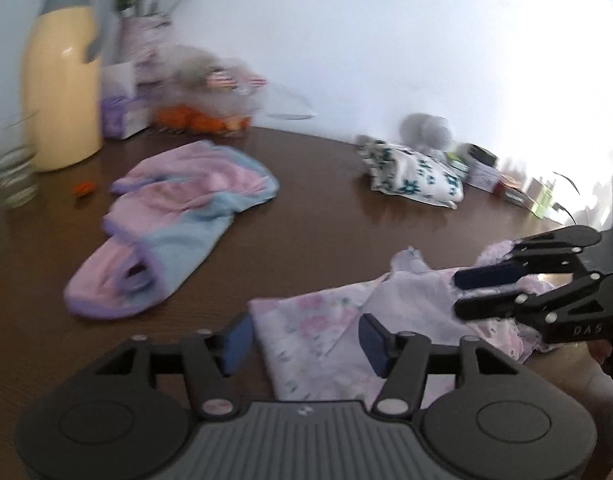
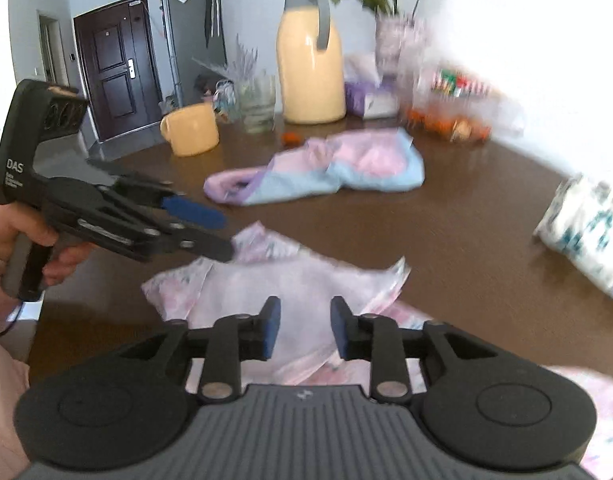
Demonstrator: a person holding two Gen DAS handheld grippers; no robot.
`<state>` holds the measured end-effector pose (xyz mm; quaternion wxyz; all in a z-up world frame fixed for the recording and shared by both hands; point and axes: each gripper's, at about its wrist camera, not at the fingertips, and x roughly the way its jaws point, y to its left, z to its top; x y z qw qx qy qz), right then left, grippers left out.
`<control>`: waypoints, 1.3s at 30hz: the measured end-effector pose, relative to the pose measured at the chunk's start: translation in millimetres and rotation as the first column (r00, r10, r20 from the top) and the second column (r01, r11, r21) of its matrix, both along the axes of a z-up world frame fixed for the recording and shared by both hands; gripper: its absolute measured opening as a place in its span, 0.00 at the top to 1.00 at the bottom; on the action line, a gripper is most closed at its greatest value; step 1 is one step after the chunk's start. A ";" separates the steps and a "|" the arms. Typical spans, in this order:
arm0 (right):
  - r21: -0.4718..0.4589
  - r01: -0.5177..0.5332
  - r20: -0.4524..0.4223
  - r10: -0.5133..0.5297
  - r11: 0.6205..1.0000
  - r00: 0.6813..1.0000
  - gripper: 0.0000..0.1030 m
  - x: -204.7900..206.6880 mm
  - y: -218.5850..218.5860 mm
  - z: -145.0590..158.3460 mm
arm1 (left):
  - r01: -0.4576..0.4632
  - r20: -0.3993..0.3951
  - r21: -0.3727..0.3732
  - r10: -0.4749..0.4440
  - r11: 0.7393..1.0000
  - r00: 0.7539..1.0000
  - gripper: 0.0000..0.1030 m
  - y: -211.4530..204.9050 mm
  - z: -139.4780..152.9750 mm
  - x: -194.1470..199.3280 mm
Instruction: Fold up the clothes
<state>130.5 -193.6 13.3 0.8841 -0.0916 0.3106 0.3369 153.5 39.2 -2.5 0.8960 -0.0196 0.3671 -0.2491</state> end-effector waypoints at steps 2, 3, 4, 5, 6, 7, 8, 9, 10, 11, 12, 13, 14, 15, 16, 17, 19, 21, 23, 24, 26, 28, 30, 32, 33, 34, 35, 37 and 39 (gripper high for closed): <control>-0.021 -0.006 0.010 0.006 1.000 1.000 0.71 1.8 0.4 3.4 | -0.022 -0.038 -0.014 0.022 1.000 0.999 0.42 7.3 -1.3 -0.9; -0.039 -0.008 0.008 0.008 0.999 1.000 0.72 3.6 1.6 2.6 | -0.033 -0.057 -0.021 0.032 0.999 0.998 0.42 11.0 -2.0 -1.3; -0.058 -0.009 0.003 0.009 0.998 1.000 0.72 5.6 3.0 0.3 | -0.045 -0.076 -0.027 0.043 0.999 0.996 0.44 14.6 -2.6 -1.8; -0.074 -0.011 -0.005 0.010 0.997 1.000 0.72 7.0 4.3 -2.7 | -0.056 -0.095 -0.034 0.053 0.998 0.994 0.45 18.3 -3.3 -2.2; -0.087 -0.013 -0.014 0.012 0.996 1.000 0.72 7.6 5.3 -6.4 | -0.068 -0.114 -0.040 0.063 0.997 0.992 0.47 22.0 -4.0 -2.7; -0.097 -0.016 -0.023 0.014 0.995 1.000 0.72 8.0 6.1 -10.0 | -0.070 -0.127 -0.051 0.063 0.996 0.990 0.53 23.8 -4.9 -1.9; -0.102 -0.017 -0.030 0.014 0.995 0.999 0.72 7.8 6.5 -13.4 | -0.070 -0.138 -0.065 0.060 0.995 0.989 0.56 25.0 -6.0 -0.8; -0.107 -0.018 -0.037 0.014 0.994 0.999 0.72 7.1 6.6 -16.6 | -0.069 -0.149 -0.079 0.056 0.994 0.987 0.60 26.1 -7.1 0.4; -0.111 -0.018 -0.043 0.013 0.994 0.999 0.72 6.6 6.6 -19.7 | -0.067 -0.157 -0.089 0.052 0.994 0.986 0.66 26.1 -8.2 1.9; -0.116 -0.017 -0.049 0.011 0.993 0.999 0.72 6.1 6.6 -22.4 | -0.065 -0.168 -0.100 0.048 0.993 0.985 0.69 25.6 -9.6 4.3; -0.121 -0.015 -0.054 0.009 0.993 0.999 0.72 5.6 6.6 -25.1 | -0.064 -0.180 -0.113 0.043 0.992 0.983 0.76 25.1 -11.2 7.1; -0.123 -0.014 -0.059 0.007 0.992 0.998 0.72 5.1 6.3 -27.4 | -0.068 -0.195 -0.123 0.043 0.990 0.980 0.83 25.0 -12.7 10.2; -0.124 -0.013 -0.064 0.005 0.992 0.998 0.72 4.7 5.8 -29.3 | -0.074 -0.212 -0.131 0.045 0.989 0.976 0.86 25.0 -14.1 13.4; -0.124 -0.012 -0.069 0.004 0.992 0.998 0.72 4.3 5.3 -31.3 | -0.084 -0.228 -0.139 0.051 0.987 0.972 0.91 26.0 -15.1 16.2; -0.121 -0.010 -0.071 0.001 0.993 0.997 0.72 3.8 4.7 -32.7 | -0.095 -0.243 -0.145 0.057 0.985 0.968 0.94 27.3 -15.8 18.7; -0.115 -0.006 -0.070 -0.002 0.993 0.998 0.72 3.0 3.9 -33.4 | -0.106 -0.259 -0.152 0.064 0.983 0.964 0.94 28.5 -16.6 21.2; -0.102 0.001 -0.073 -0.008 0.995 0.997 0.72 3.1 2.1 -34.2 | -0.122 -0.272 -0.155 0.077 0.980 0.959 0.97 30.2 -16.7 22.9; -0.091 0.006 -0.077 -0.013 0.996 0.997 0.72 3.5 1.2 -34.8 | -0.133 -0.266 -0.144 0.091 0.981 0.960 0.98 30.8 -15.7 22.8; -0.091 0.005 -0.077 -0.012 0.996 0.997 0.72 3.7 2.0 -34.7 | -0.130 -0.238 -0.131 0.096 0.983 0.966 1.00 31.0 -11.5 21.2; -0.092 0.003 -0.078 -0.010 0.996 0.997 0.71 4.0 3.0 -34.5 | -0.127 -0.223 -0.125 0.097 0.984 0.970 1.00 31.2 -9.1 20.4; -0.094 -0.001 -0.080 -0.006 0.996 0.997 0.71 4.9 6.3 -34.0 | -0.121 -0.187 -0.112 0.099 0.986 0.977 1.00 32.7 -1.3 17.2; -0.095 -0.012 -0.081 0.004 0.995 0.997 0.71 5.8 12.8 -33.9 | -0.118 -0.146 -0.100 0.103 0.988 0.984 1.00 35.8 9.0 13.2; -0.091 -0.019 -0.082 0.012 0.996 0.997 0.72 7.5 21.8 -34.0 | -0.121 -0.113 -0.098 0.109 0.988 0.988 1.00 40.1 19.2 9.8; -0.088 -0.024 -0.079 0.017 0.996 0.997 0.72 10.0 33.5 -34.2 | -0.118 -0.075 -0.109 0.110 0.987 0.991 1.00 43.5 31.9 5.9; -0.087 -0.027 -0.076 0.021 0.996 0.997 0.72 11.4 39.6 -34.6 | -0.111 -0.057 -0.117 0.105 0.987 0.993 1.00 44.0 38.7 3.9; -0.085 -0.030 -0.073 0.024 0.996 0.997 0.72 12.8 45.4 -34.8 | -0.104 -0.038 -0.126 0.100 0.987 0.994 1.00 44.5 45.5 1.8; -0.083 -0.033 -0.071 0.027 0.996 0.997 0.72 14.5 50.9 -35.0 | -0.096 -0.019 -0.135 0.094 0.986 0.995 1.00 45.0 52.3 -0.2; -0.073 -0.039 -0.070 0.034 0.997 0.997 0.72 17.5 58.9 -35.5 | -0.064 0.028 -0.149 0.069 0.987 0.997 1.00 40.7 67.9 -4.6; -0.060 -0.042 -0.076 0.037 0.997 0.996 0.72 19.6 61.0 -34.3 | -0.026 0.067 -0.153 0.036 0.988 0.997 1.00 32.6 79.4 -8.0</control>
